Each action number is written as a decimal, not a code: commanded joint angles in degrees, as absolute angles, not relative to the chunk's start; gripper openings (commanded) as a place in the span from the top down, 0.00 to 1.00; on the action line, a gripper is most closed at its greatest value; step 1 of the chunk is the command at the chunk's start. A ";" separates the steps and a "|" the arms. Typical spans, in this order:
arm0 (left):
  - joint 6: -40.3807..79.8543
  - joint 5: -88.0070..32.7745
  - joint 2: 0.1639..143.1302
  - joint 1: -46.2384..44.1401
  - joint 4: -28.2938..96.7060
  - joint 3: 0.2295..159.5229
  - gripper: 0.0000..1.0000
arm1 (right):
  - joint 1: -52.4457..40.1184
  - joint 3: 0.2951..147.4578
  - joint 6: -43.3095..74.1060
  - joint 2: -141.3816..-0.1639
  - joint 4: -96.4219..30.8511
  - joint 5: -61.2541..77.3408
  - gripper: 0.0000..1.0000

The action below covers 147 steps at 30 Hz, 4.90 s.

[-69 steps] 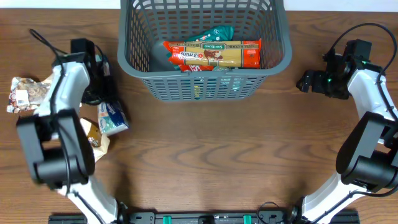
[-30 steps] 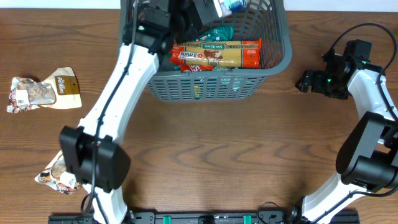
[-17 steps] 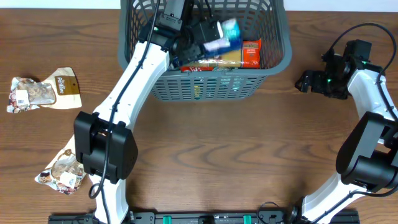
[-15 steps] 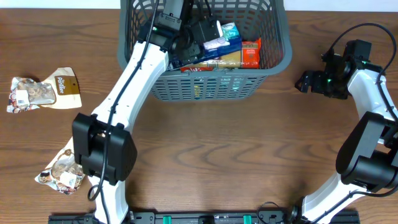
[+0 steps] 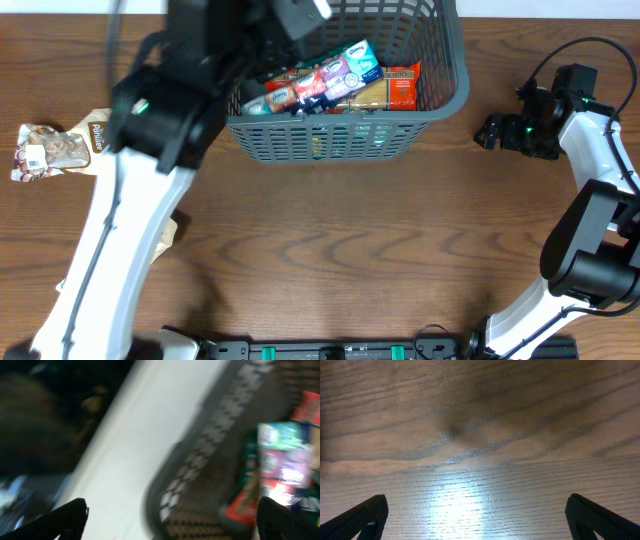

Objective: Pack container

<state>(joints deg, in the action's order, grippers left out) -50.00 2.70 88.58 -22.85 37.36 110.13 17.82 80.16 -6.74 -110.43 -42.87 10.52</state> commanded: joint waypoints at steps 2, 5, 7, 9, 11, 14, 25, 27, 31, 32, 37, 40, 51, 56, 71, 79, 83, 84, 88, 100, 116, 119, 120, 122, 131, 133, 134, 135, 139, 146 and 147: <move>-32.84 19.22 83.77 -18.83 39.72 110.61 0.01 | 17.17 79.85 -8.03 -111.04 -43.13 10.98 0.01; -22.44 20.67 81.69 -12.12 45.54 110.61 0.01 | 17.17 79.85 -8.03 -111.04 -43.11 10.98 0.01; -13.85 20.64 81.32 -6.44 49.39 110.61 0.01 | 17.17 79.85 -8.03 -111.04 -43.11 10.98 0.01; -4.23 20.64 81.60 -0.56 52.47 110.52 0.01 | 17.17 79.85 -8.05 -111.04 -43.11 10.98 0.01; 7.57 20.60 82.28 4.78 54.98 110.37 0.01 | 17.17 79.85 -8.49 -111.04 -43.09 11.00 0.01; 23.07 20.60 83.96 10.20 57.93 110.08 0.01 | 17.17 79.85 -8.47 -111.04 -43.09 11.00 0.01; 54.00 19.53 100.47 18.74 57.80 108.97 0.01 | 17.15 79.85 -8.34 -111.04 -43.68 11.22 0.01; 54.65 18.44 104.20 19.70 57.56 108.97 0.01 | 17.15 79.85 -8.23 -111.04 -43.97 11.51 0.01; 55.37 15.22 109.84 21.39 56.95 108.97 0.01 | 17.17 79.85 -7.88 -111.04 -44.45 12.47 0.01; 56.36 14.59 111.33 21.93 56.86 108.97 0.01 | 17.17 79.85 -7.77 -111.04 -44.49 12.49 0.01; 58.83 9.47 117.19 24.88 55.16 108.97 0.01 | 17.17 79.85 -7.79 -111.04 -44.56 12.49 0.01; 59.07 7.22 119.83 26.46 53.82 108.97 0.01 | 17.17 79.85 -7.77 -111.04 -44.62 12.49 0.01; 59.05 4.38 126.30 29.67 51.99 108.97 0.01 | 17.15 79.85 -5.82 -111.04 -45.21 12.49 0.02; 59.09 2.66 129.69 30.11 50.96 108.97 0.01 | 17.17 79.85 -5.78 -111.04 -46.06 12.47 0.01; 58.43 2.52 136.97 31.11 47.37 108.97 0.01 | 16.78 79.85 -4.51 -111.04 -47.53 12.47 0.01; 58.15 1.37 136.92 31.20 46.52 108.99 0.78 | 16.78 79.88 -4.54 -111.02 -47.62 12.47 0.01; 55.86 -0.82 136.05 31.20 46.54 109.06 0.94 | 16.78 79.88 -4.56 -111.02 -47.62 12.47 0.01; 54.46 -0.89 135.31 31.16 46.57 109.10 0.94 | 16.78 79.88 -4.56 -111.02 -47.62 12.47 0.01; 48.84 -0.89 131.37 30.74 46.59 109.10 0.94 | 16.80 79.88 -4.99 -111.02 -47.57 12.47 0.01; 19.55 -13.06 102.21 24.64 39.90 109.93 0.94 | 16.78 79.88 -5.23 -111.02 -47.55 12.25 0.01; -45.95 -26.57 89.10 -8.80 33.10 110.00 0.94 | 16.78 79.88 -6.57 -111.02 -47.13 12.27 0.01; -50.92 -26.57 91.64 -12.62 33.06 110.00 0.94 | 16.80 79.88 -6.98 -111.02 -47.20 12.29 0.01; -52.14 -26.57 92.79 -13.56 33.06 110.00 0.94 | 16.80 79.88 -7.18 -111.02 -47.16 12.29 0.01; -53.58 -26.57 95.33 -14.87 33.04 110.00 0.94 | 16.78 79.88 -7.40 -111.02 -47.16 12.29 0.01; -57.14 -26.55 108.71 -16.60 33.10 110.00 0.94 | 16.80 79.88 -7.40 -111.02 -47.18 12.29 0.01; -57.14 -26.48 110.96 -16.60 33.56 110.00 0.94 | 16.80 79.88 -7.40 -111.02 -47.18 12.32 0.01; -57.17 -26.33 111.57 -16.58 33.80 110.00 0.94 | 16.78 79.88 -7.40 -111.02 -47.20 12.32 0.01; -57.14 -26.11 112.55 -16.58 34.11 110.00 0.94 | 16.78 79.88 -7.38 -111.02 -47.20 12.32 0.01; -57.14 -22.90 115.52 -16.58 36.07 110.00 0.94 | 16.78 79.88 -7.38 -111.02 -47.22 12.51 0.01; -55.79 -22.44 116.33 -16.58 37.21 110.02 0.20 | 16.80 79.88 -7.40 -111.02 -47.18 12.49 0.01; -55.09 -22.44 116.01 -16.56 37.19 110.08 0.01 | 16.80 79.88 -7.40 -111.02 -47.16 12.49 0.01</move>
<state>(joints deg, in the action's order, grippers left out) -56.58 -22.72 116.75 -16.45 37.26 109.84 17.17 80.16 -6.55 -110.43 -47.27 12.01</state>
